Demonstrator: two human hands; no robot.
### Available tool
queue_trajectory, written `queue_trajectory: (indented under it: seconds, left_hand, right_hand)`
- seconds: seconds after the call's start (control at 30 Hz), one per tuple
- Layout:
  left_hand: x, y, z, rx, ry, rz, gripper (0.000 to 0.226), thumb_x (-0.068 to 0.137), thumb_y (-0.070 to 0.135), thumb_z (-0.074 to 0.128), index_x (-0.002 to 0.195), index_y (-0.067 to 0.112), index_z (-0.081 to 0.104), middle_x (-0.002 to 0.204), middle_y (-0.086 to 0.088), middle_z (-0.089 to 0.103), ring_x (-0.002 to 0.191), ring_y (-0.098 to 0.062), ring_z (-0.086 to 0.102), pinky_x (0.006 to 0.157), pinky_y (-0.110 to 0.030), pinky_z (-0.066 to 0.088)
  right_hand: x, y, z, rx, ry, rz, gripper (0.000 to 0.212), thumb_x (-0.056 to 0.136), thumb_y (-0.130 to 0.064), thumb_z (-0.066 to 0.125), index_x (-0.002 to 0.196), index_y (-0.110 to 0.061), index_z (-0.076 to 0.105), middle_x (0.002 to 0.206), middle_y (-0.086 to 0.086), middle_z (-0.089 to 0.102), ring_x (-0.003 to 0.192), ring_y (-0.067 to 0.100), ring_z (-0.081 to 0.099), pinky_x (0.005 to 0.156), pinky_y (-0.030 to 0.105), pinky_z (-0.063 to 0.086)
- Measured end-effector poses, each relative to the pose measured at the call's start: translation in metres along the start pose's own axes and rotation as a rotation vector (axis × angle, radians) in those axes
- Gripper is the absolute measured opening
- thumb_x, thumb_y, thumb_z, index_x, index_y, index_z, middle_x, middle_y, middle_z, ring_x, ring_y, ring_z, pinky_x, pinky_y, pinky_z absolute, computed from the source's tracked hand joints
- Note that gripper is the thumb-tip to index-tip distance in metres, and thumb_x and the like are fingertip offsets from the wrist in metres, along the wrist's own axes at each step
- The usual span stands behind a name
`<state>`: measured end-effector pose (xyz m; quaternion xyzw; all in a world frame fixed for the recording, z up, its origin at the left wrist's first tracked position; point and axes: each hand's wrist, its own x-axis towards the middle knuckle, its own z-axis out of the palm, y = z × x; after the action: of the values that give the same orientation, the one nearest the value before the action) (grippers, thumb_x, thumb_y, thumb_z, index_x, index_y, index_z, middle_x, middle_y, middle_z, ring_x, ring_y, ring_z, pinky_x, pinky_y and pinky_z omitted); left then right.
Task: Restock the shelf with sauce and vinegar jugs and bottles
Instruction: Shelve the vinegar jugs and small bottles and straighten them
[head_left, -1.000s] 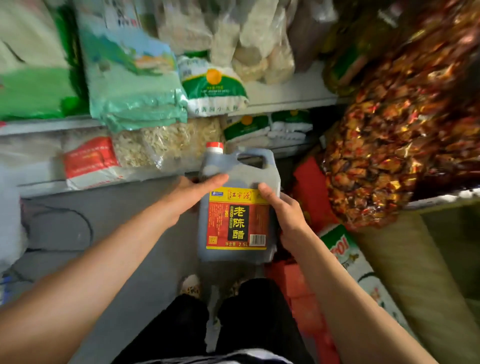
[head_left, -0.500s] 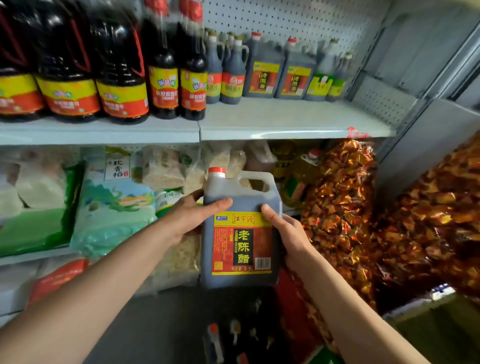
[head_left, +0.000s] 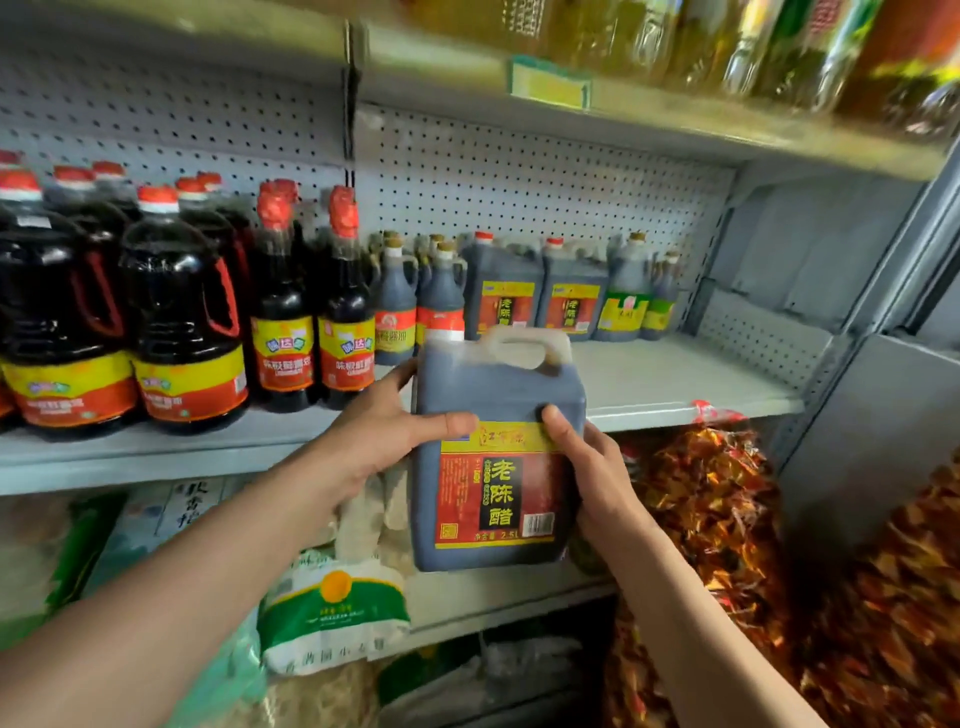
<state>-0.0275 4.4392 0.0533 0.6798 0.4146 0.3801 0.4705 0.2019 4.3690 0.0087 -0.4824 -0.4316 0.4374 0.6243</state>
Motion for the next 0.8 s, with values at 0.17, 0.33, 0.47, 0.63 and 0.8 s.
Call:
queue_trajectory:
  seconds: [0.17, 0.33, 0.47, 0.63, 0.8]
  left_hand:
    - [0.094, 0.018, -0.009, 0.001, 0.007, 0.148, 0.101, 0.038, 0.055, 0.091, 0.130, 0.042, 0.053, 0.118, 0.013, 0.070, 0.099, -0.011, 0.071, 0.091, -0.042, 0.057]
    - [0.180, 0.009, 0.001, 0.000, -0.039, 0.226, 0.108, 0.056, 0.027, 0.097, 0.144, 0.042, 0.038, 0.124, 0.016, 0.064, 0.106, 0.004, 0.062, 0.088, -0.023, 0.053]
    - [0.218, -0.011, 0.014, 0.004, -0.043, 0.205, 0.110, 0.056, 0.025, 0.097, 0.144, 0.045, 0.034, 0.131, 0.011, 0.061, 0.119, -0.012, 0.059, 0.099, -0.039, 0.052]
    - [0.234, -0.022, 0.028, 0.036, -0.018, 0.188, 0.110, 0.055, 0.028, 0.096, 0.144, 0.039, 0.034, 0.133, 0.008, 0.059, 0.118, -0.017, 0.060, 0.099, -0.046, 0.052]
    - [0.232, -0.015, 0.029, 0.088, -0.041, 0.117, 0.110, 0.055, 0.024, 0.097, 0.141, 0.034, 0.029, 0.132, 0.005, 0.058, 0.118, -0.019, 0.059, 0.094, -0.047, 0.054]
  right_hand:
    - [0.084, -0.021, 0.000, 0.004, 0.033, -0.146, 0.048, 0.079, -0.054, 0.078, 0.113, -0.021, 0.072, 0.113, 0.016, 0.074, 0.101, 0.035, 0.073, 0.083, 0.045, 0.060]
    - [0.152, -0.020, -0.012, -0.017, 0.097, -0.230, 0.043, 0.082, -0.046, 0.075, 0.113, -0.015, 0.071, 0.109, 0.019, 0.074, 0.097, 0.033, 0.072, 0.077, 0.039, 0.059]
    - [0.182, -0.004, -0.026, -0.018, 0.072, -0.207, 0.044, 0.084, -0.045, 0.074, 0.116, -0.015, 0.070, 0.113, 0.023, 0.071, 0.099, 0.037, 0.071, 0.079, 0.043, 0.059]
    - [0.198, 0.008, -0.037, -0.014, 0.101, -0.201, 0.043, 0.086, -0.044, 0.072, 0.120, -0.018, 0.068, 0.114, 0.019, 0.072, 0.100, 0.034, 0.071, 0.080, 0.042, 0.059]
    - [0.187, 0.016, -0.042, -0.155, 0.067, -0.223, 0.027, 0.095, -0.036, 0.067, 0.121, -0.031, 0.066, 0.114, 0.000, 0.075, 0.104, 0.019, 0.072, 0.078, 0.028, 0.058]
